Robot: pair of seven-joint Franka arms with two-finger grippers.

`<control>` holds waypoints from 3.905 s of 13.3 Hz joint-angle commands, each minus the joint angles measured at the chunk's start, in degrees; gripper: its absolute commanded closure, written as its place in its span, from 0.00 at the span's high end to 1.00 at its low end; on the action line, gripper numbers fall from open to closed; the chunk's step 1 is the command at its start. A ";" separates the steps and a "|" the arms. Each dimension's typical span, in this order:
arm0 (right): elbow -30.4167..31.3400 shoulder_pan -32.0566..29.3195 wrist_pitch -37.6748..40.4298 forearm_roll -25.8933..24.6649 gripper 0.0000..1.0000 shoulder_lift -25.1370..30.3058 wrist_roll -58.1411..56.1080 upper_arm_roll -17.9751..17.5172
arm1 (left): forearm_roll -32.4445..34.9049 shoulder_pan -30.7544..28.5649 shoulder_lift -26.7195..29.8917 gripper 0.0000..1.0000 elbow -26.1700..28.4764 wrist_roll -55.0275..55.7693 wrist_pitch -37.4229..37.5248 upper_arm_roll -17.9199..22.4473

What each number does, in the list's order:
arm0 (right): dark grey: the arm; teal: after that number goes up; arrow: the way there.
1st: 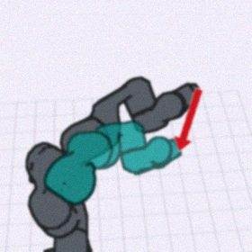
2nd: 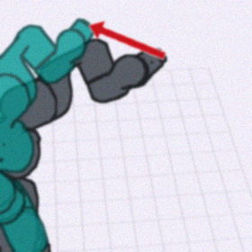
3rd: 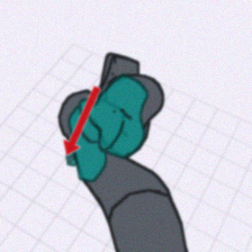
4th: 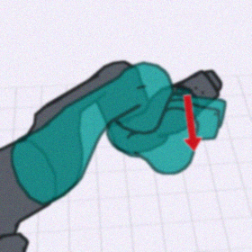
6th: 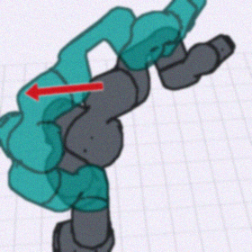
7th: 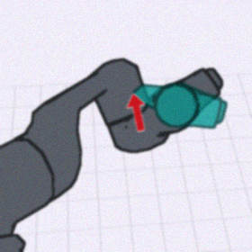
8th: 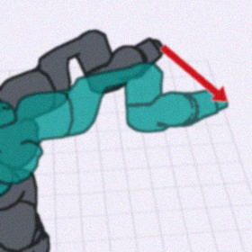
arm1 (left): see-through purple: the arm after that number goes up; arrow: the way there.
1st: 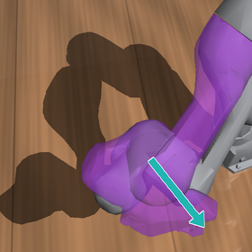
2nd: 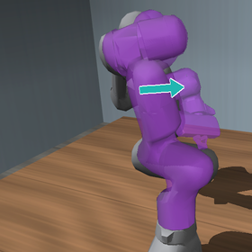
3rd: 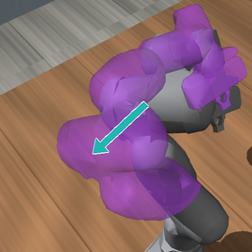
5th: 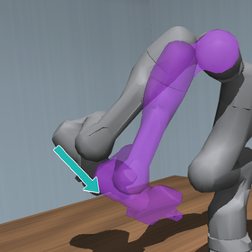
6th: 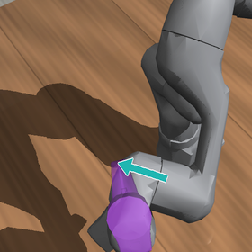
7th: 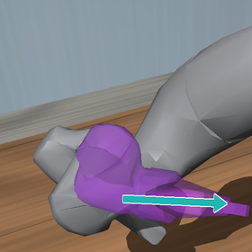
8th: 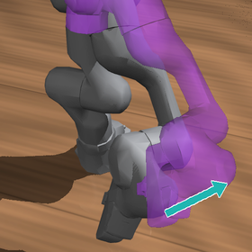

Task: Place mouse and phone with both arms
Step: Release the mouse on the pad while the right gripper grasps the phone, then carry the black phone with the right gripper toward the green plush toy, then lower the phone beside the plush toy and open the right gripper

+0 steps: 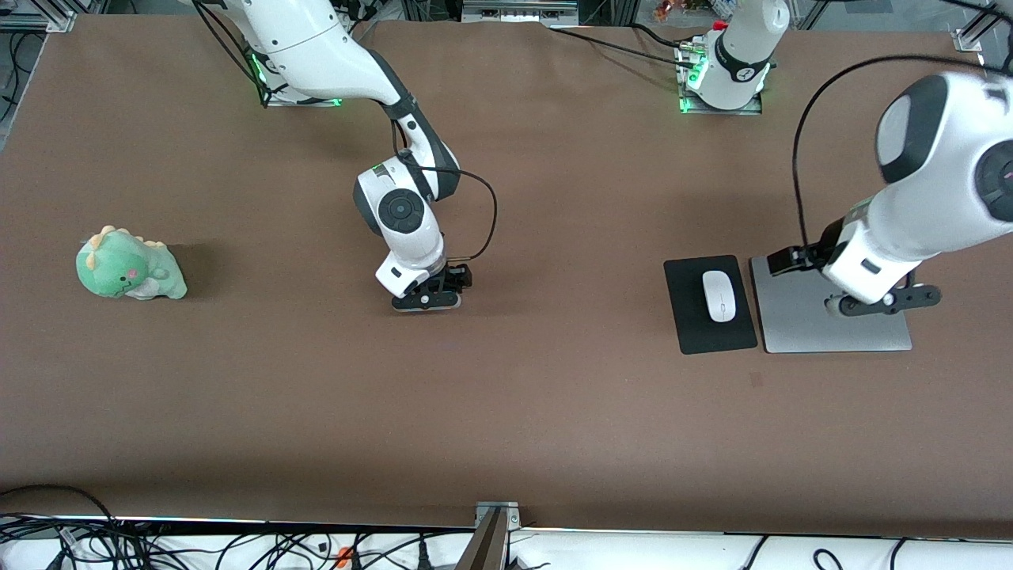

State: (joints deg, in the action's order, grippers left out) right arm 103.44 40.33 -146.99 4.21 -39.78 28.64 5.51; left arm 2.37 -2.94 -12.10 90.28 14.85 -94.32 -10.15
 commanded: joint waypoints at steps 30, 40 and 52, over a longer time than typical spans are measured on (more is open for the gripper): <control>28.22 -36.20 -9.62 0.53 0.35 17.81 -49.20 6.09 | -1.66 3.73 9.29 1.00 -4.06 -8.79 5.81 5.40; 27.35 -36.29 -12.35 0.97 0.95 14.91 -48.94 5.74 | -1.66 3.82 9.11 1.00 -3.97 -8.87 5.73 5.31; 6.98 -35.93 24.95 1.33 1.00 19.92 -48.68 6.00 | -1.66 3.91 9.11 1.00 -3.97 -8.87 5.73 5.31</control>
State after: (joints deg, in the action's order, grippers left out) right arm 115.49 4.80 -130.45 4.45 -20.94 -19.41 11.53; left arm 1.75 0.76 -2.69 87.27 6.25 -88.63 -4.95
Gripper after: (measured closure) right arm 0.000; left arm 0.000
